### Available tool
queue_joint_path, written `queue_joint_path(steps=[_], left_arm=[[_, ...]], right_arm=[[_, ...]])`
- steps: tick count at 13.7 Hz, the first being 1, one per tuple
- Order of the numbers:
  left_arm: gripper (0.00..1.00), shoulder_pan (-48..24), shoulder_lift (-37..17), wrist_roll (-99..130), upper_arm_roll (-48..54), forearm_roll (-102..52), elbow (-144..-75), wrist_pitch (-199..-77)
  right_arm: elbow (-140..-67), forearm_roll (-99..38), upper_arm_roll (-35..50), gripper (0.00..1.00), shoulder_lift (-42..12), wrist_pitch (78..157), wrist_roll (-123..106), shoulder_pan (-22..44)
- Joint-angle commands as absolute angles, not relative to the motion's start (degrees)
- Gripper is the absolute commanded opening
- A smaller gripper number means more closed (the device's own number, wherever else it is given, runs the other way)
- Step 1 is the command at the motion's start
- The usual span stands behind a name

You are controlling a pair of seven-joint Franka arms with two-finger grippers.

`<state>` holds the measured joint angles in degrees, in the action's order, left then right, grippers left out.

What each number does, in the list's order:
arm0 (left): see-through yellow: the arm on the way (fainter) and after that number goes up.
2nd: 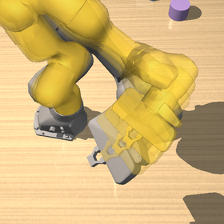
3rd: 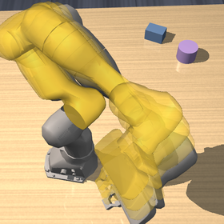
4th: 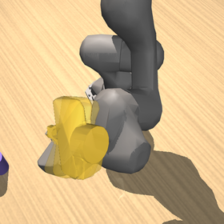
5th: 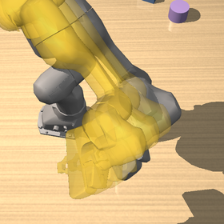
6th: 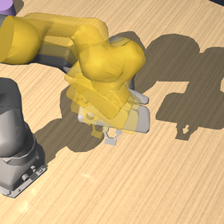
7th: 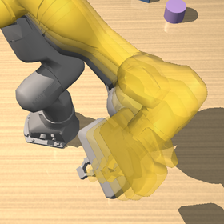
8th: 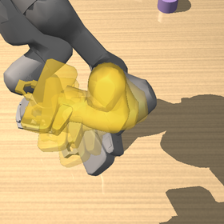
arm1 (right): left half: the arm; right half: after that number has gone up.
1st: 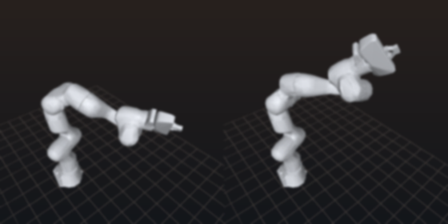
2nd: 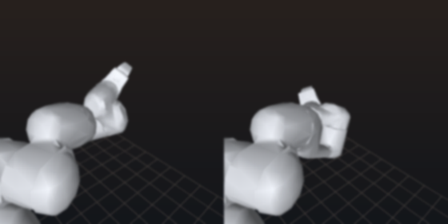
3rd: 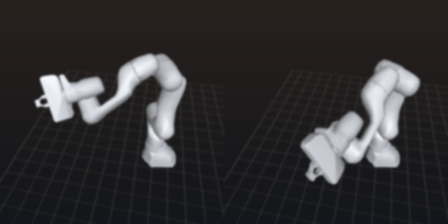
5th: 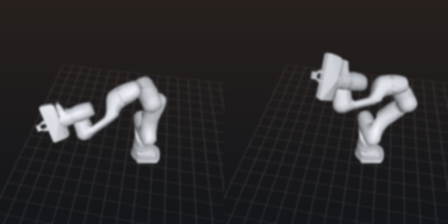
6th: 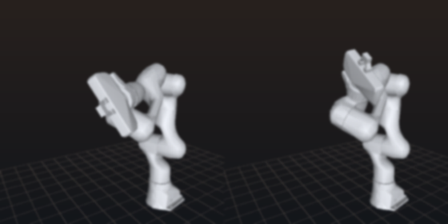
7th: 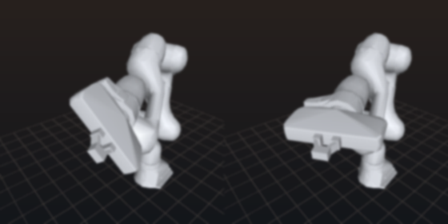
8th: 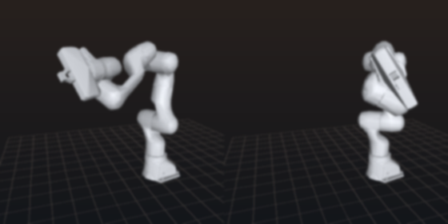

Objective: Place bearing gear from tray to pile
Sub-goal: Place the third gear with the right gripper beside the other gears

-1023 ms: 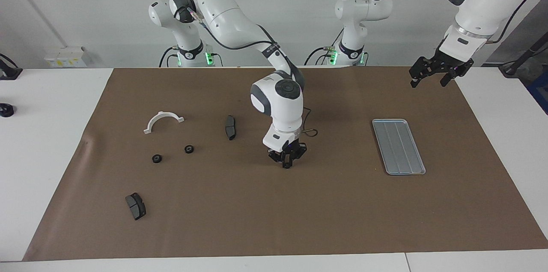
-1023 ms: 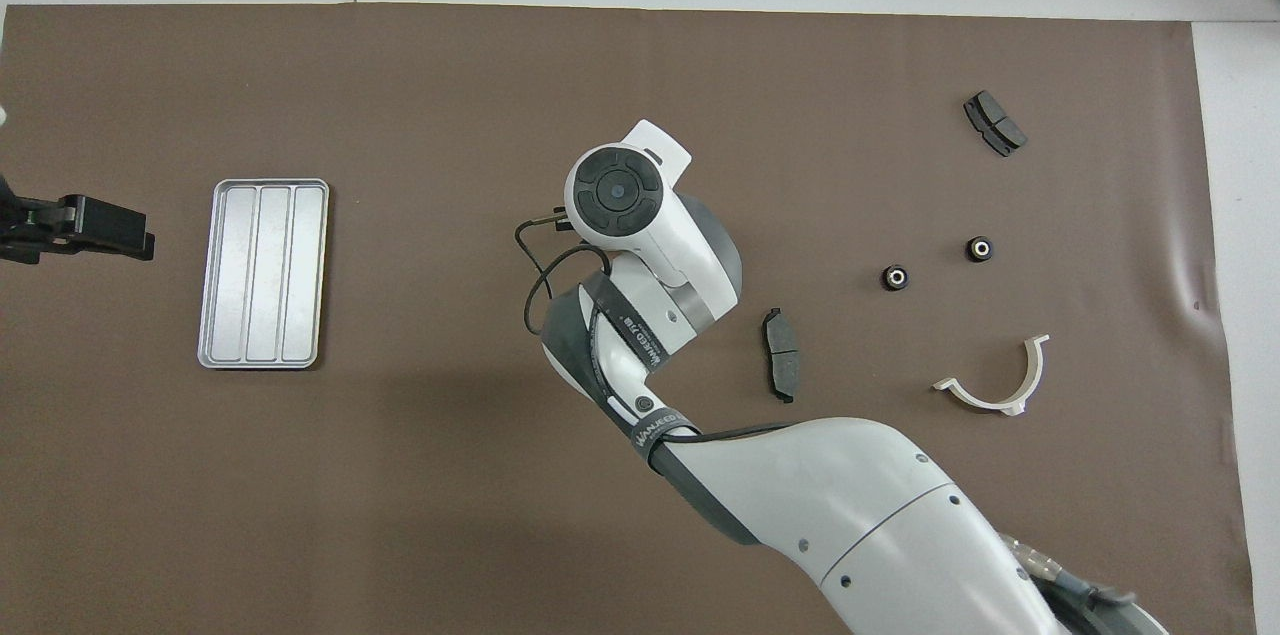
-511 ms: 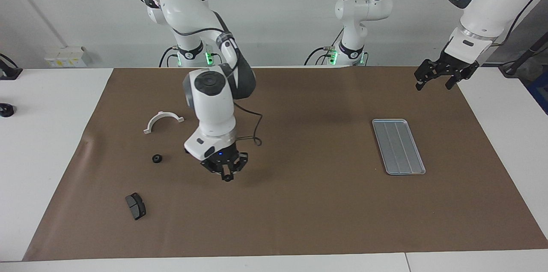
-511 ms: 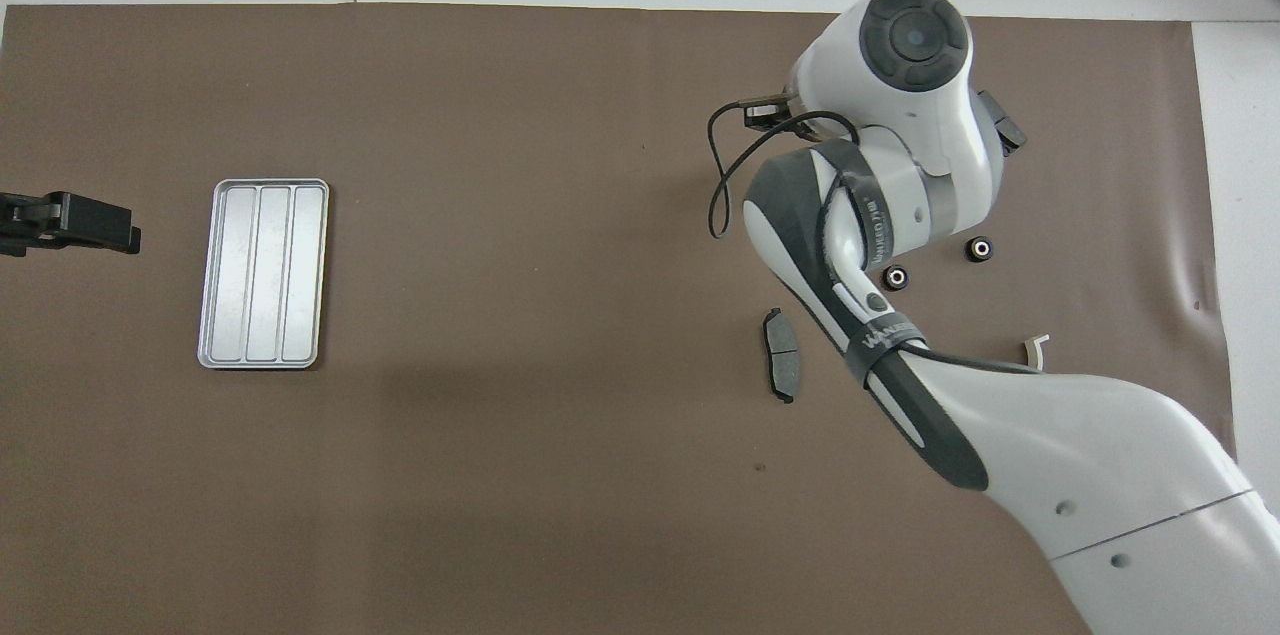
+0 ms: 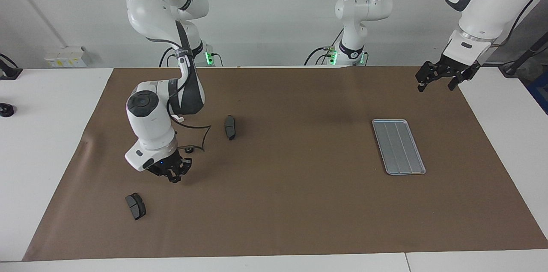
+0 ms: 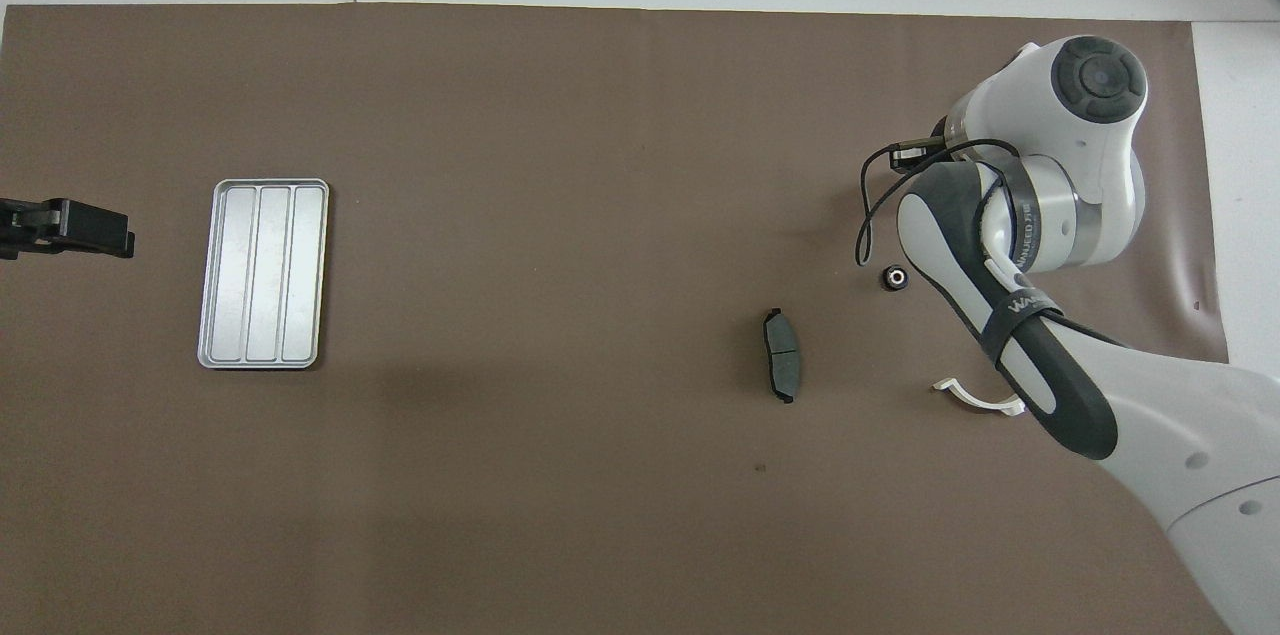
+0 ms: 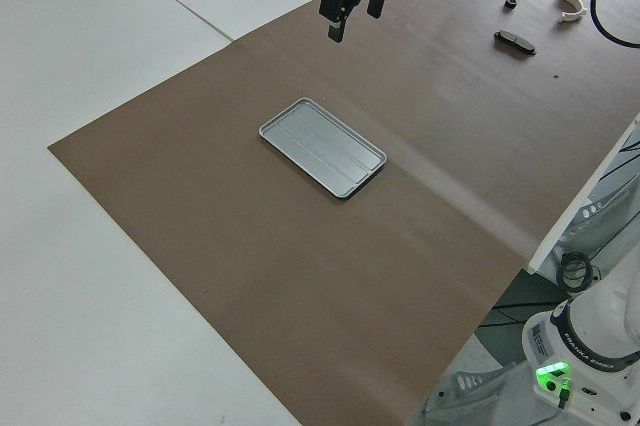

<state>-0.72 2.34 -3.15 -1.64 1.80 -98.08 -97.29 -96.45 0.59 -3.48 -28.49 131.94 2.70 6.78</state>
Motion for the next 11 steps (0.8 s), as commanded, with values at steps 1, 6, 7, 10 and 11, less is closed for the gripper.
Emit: queue_joint_path(steps=[1, 6, 7, 10, 11], left_arm=[[1.0, -0.52, 4.39, -3.43, -1.14, 3.08, -100.55, -98.36], [1.0, 0.61, 4.48, -3.43, -1.23, 3.08, -100.55, -98.09], [1.0, 0.62, 4.48, -3.43, -1.23, 3.08, -100.55, -98.09], [1.0, 0.53, 4.48, -3.43, -1.23, 3.08, -100.55, -98.09], [1.0, 0.53, 4.48, -3.43, -1.23, 3.08, -100.55, -98.09]], right_arm=[[-100.28, -3.25, -2.37, 0.0, -26.98, 134.99, 0.44, 5.54], [-101.6, -3.34, -2.46, 1.0, -27.69, 137.64, 0.88, 5.54], [-101.34, -3.34, -2.46, 1.0, -27.16, 137.46, 1.05, 5.71], [-100.55, -2.29, -2.99, 1.0, -22.43, 134.49, 1.76, 5.8], [-100.29, -2.2, -3.16, 1.0, -20.59, 133.17, 1.76, 5.63]])
